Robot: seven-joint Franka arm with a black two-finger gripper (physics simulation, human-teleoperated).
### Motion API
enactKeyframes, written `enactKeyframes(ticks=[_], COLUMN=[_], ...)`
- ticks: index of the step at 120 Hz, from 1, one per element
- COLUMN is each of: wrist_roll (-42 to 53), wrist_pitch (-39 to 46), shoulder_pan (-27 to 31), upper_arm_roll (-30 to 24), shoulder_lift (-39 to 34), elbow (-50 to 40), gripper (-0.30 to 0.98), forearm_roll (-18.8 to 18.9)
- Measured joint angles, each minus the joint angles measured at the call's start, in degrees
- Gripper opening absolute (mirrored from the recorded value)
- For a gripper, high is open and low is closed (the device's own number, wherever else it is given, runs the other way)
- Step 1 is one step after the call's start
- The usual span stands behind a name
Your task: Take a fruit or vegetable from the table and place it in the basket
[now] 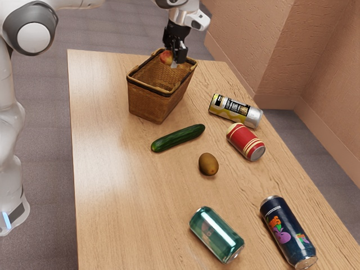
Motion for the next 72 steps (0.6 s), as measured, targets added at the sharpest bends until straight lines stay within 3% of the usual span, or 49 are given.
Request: enactKeyframes(ticks=[72], wrist_roll=[1.16], wrist_pitch=[-1.10], shoulder_pan=[-3.39], upper_arm_roll=[3.06], shoulder_lift=[-0.29], elbow=[0.00], gripper=[0.33], forearm_roll=[-0.25])
